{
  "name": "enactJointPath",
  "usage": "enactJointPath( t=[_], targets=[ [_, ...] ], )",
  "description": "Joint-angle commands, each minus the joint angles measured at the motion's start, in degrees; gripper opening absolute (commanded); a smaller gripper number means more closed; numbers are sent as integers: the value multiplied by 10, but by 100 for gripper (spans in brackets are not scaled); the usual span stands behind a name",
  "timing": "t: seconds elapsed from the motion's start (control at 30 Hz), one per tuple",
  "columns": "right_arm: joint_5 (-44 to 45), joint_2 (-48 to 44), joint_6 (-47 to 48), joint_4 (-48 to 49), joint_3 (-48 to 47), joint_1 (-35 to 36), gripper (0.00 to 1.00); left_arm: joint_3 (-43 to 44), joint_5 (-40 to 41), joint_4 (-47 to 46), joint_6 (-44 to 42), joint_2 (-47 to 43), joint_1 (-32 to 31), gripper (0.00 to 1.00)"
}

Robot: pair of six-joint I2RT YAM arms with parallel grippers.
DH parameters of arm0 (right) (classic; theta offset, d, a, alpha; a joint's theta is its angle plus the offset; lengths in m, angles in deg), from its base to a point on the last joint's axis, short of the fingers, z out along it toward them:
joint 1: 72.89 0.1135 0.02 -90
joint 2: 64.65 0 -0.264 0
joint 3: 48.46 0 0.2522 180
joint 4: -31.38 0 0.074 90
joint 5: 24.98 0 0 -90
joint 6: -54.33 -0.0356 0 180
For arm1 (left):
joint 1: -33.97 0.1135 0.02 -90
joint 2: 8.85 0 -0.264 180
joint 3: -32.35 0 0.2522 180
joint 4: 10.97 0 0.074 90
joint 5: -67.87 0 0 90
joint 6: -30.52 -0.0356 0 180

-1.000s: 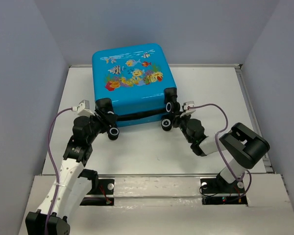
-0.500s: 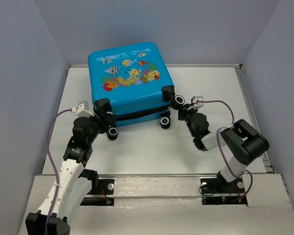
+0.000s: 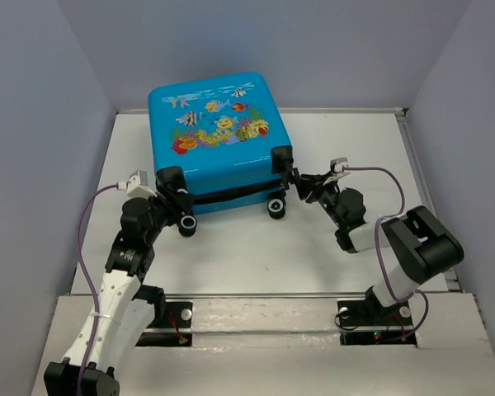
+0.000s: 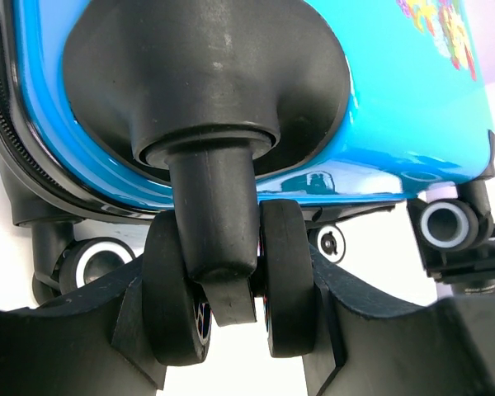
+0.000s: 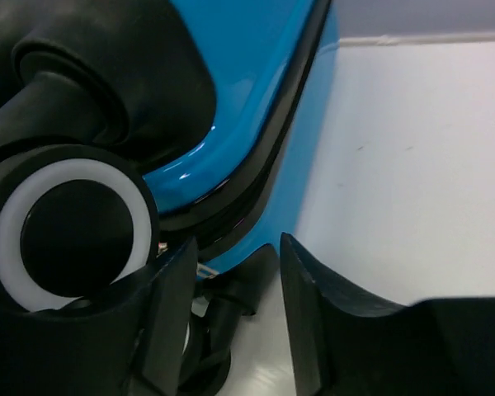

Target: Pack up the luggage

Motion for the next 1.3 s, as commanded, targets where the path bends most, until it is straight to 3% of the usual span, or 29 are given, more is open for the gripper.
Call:
enactJointPath(
  t=[0.0,0.27,0.47,0.63,0.73,0.8,0.93,1.1,1.23,1.27],
  targets=[
    [-160,12,3,71,-11,4,56,31,-37,-62,-30,-31,2,6],
    [-257,59,7,52,-59,4,58,34,-37,-33,-40,-48,2,6],
    [-245,102,-21,77,-90,4,57,29,-43,-40,-35,-44,2,6],
    [-145,137,-71,130,-103,11,37,27,-40,-37,-35,-52,2,6],
    [-79,144,-75,147,-101,39,38,18,-43,-41,-29,-53,2,6],
    [-18,139,-56,146,-94,71,48,10,-50,-51,-19,-53,2,6],
    [30,147,-52,143,-100,85,48,5,-54,-54,-18,-54,2,6],
    [49,155,-61,161,-111,85,29,5,-52,-48,-22,-61,2,6],
    [78,145,-60,171,-115,85,7,4,-50,-41,-24,-68,2,6],
    [84,141,-60,172,-113,85,7,4,-47,-38,-25,-69,2,6]
  ],
)
